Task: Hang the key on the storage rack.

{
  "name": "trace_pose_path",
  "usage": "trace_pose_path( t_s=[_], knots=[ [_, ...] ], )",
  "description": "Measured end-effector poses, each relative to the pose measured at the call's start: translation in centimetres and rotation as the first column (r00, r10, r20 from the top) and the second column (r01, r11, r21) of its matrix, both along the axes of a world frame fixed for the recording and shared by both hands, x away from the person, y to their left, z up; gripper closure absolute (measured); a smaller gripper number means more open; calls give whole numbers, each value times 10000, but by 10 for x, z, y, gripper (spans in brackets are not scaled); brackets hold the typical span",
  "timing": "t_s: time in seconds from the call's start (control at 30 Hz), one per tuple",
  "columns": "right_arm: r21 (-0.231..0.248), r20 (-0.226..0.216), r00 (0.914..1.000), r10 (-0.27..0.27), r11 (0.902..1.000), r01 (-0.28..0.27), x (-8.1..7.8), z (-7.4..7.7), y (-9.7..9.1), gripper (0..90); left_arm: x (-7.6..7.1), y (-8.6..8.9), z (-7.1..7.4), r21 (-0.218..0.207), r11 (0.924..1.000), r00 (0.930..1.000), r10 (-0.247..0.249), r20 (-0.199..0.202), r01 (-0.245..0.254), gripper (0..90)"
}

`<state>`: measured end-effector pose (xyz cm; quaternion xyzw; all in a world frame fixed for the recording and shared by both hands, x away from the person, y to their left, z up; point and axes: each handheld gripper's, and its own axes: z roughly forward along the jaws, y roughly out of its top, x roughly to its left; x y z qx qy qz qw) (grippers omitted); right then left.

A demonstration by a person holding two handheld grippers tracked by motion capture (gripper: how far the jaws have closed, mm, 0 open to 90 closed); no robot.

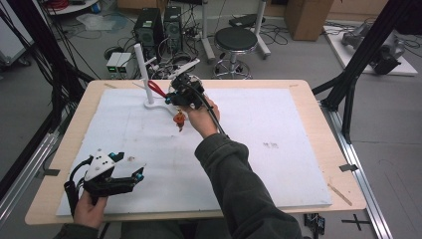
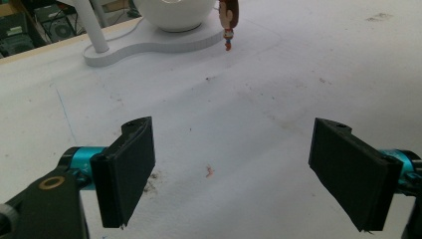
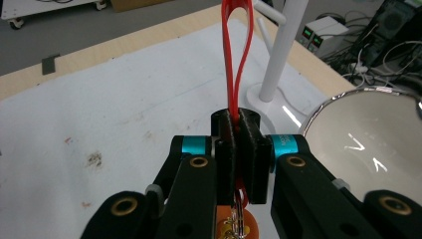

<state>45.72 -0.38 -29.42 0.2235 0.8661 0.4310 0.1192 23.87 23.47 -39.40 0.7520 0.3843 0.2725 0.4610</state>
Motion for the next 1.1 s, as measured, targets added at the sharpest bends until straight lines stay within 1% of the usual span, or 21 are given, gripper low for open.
trace_pose_path(
  t_s=[0.13,0.27,0.37,0.4,0.43,0.53,0.57,0.6,0.67,0.7,0.77,0.9,0.97,1.03,1.1],
  knots=[
    [30,32,10000,30,10000,-30,2,2,3,859,0,0,0,8,10000,10000,6,7,-6,187],
    [24,-35,10000,-2,10000,2,4,2,6,859,1,0,0,-40,10000,10000,35,-12,-35,187],
    [29,76,10000,39,10000,-39,7,2,7,860,1,0,0,-31,10000,10000,9,-30,-9,187],
    [49,-33,10000,10,10000,-10,8,2,8,859,1,0,-1,-26,10000,10000,43,-27,-43,187],
    [54,-46,10000,19,10000,-19,9,3,10,859,2,1,-1,-44,10000,10000,67,-4,-67,187],
    [10,-18,9999,102,9999,-101,11,4,15,859,2,1,0,-62,10000,10000,78,-28,-78,187],
    [-70,-9,10000,91,9999,-91,12,6,17,860,3,1,0,-62,10000,10000,66,-23,-66,187],
    [-55,95,9999,105,9999,-104,12,7,19,859,3,1,-1,-100,9999,10000,69,-31,-69,187],
    [-14,54,9999,118,9999,-118,12,8,21,860,3,1,-1,-59,9999,10000,83,-14,-83,187],
    [-75,52,9999,122,9999,-122,14,9,25,860,3,1,-1,-64,9999,10000,83,-19,-83,187],
    [-98,54,9999,125,9999,-124,15,8,27,860,3,1,-1,-74,9999,10000,88,-12,-88,187],
    [-344,47,10000,60,9994,-58,22,6,37,860,3,2,0,-98,9999,9999,132,-25,-132,187],
    [-436,221,9998,28,9990,-19,24,7,41,859,2,2,0,-103,9998,9999,141,-23,-141,187],
    [-505,157,9999,-61,9987,69,26,7,45,860,2,2,-1,-119,9998,9999,140,-31,-141,187],
    [-640,202,9997,-140,9978,153,30,6,47,860,2,3,-1,-133,9998,9998,164,-56,-165,187]
  ],
)
